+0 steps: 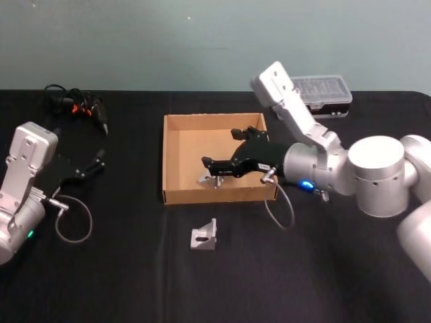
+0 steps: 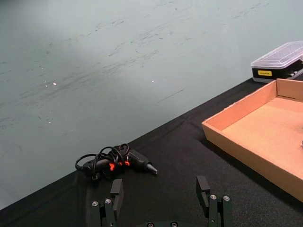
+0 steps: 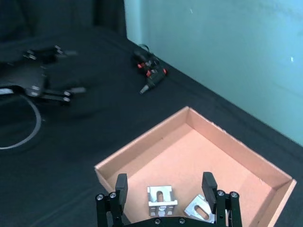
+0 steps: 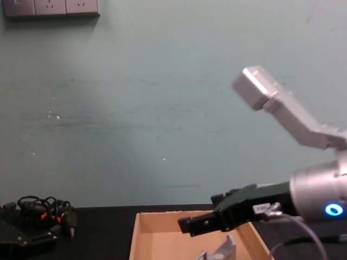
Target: Use one hand to pick up the angle iron from the table and place it into the box.
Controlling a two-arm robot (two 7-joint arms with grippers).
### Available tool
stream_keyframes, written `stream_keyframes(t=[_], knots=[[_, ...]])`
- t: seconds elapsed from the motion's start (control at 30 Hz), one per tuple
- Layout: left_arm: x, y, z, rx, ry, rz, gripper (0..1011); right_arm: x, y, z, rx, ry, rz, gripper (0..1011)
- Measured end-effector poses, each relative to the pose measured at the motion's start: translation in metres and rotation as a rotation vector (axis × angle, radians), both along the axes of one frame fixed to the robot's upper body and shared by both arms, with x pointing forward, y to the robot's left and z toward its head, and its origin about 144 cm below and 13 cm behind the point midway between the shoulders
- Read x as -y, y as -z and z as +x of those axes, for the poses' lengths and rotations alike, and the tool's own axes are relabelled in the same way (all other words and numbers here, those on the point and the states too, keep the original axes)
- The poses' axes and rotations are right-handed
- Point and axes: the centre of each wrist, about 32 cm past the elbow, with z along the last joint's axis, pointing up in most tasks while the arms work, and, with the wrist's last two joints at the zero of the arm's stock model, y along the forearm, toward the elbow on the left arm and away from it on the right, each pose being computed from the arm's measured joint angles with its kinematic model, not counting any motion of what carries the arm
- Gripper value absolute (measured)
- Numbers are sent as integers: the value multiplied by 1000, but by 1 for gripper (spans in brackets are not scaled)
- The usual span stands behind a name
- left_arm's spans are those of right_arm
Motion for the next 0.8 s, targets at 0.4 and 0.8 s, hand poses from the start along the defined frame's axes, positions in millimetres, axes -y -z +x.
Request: stream_keyframes(t=[0.4,0.8], knots=[[0,0,0,0,0,0,1011,37,-19,-27,-30,-297,-29,1003],[0,0,0,0,0,0,1011,51,-13,-32,-109,-419,-76,1003]])
